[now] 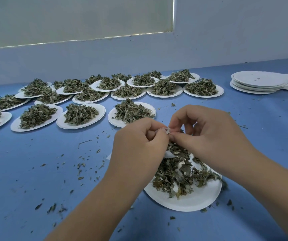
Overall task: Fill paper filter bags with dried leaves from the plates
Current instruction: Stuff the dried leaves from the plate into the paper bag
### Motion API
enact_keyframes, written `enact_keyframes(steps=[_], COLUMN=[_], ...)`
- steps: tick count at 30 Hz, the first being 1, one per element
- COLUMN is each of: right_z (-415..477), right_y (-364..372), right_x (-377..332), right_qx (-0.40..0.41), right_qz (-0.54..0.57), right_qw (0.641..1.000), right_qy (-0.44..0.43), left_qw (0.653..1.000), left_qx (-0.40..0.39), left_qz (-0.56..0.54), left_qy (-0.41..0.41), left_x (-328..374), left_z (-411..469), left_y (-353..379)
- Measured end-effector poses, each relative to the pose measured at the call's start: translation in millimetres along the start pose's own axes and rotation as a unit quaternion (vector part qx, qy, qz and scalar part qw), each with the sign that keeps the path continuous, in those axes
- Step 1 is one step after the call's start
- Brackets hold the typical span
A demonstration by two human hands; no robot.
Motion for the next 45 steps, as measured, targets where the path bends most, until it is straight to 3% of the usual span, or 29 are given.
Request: enact_keyframes(steps=[5,10,18,25,28,33,40,45], right_z=[4.0,6.6,2.6,4.2,1.2,-2.7,-8.8,-9.6], right_y=[1.8,4.0,21.1,-7.2,-9.1,-1.5,0.6,8.6], right_x=[11.5,19.8,14.2,9.7,5.2,-1.7,-8.3,-8.9], right_qx=[-0.003,-0.124,-0.049,-0.131,-0.178,-0.106,-0.015,0.006], right_qz=[-0.006,0.034,-0.01,0.084,0.025,-0.053,-0.025,-0.067], right_qw=[0.998,0.976,0.991,0.98,0.981,0.993,0.999,0.997], right_qy=[0.056,0.173,0.124,0.127,0.072,-0.008,-0.042,-0.032], left_qw=[1.0,1.0,0.999,0.999,0.998,0.999,0.999,0.999], left_qx=[0.01,-0.001,0.005,0.043,0.044,0.032,0.032,0.02], left_qz=[0.003,0.018,0.045,0.014,0.024,0.02,0.014,-0.021], left_qy=[0.011,0.026,0.022,-0.028,-0.03,-0.027,-0.015,-0.029], left_x=[0.1,-0.1,-3.2,-8.7,-10.2,-9.0,-8.0,-4.7], left_z=[-1.0,-2.9,-3.1,8.4,9.9,7.4,7.0,5.5], left_y=[1.7,2.0,4.6,-4.8,-5.1,-3.5,-3.3,-1.6])
Point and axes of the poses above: each hand's wrist, its own z-axis towards the middle knuckle, its own y-axis out of the palm, x = y × z, the point moved 1 cm from there along z, towards the middle knuckle, and after that the axes turned 13 degrees about x, right-handed, at the moved point
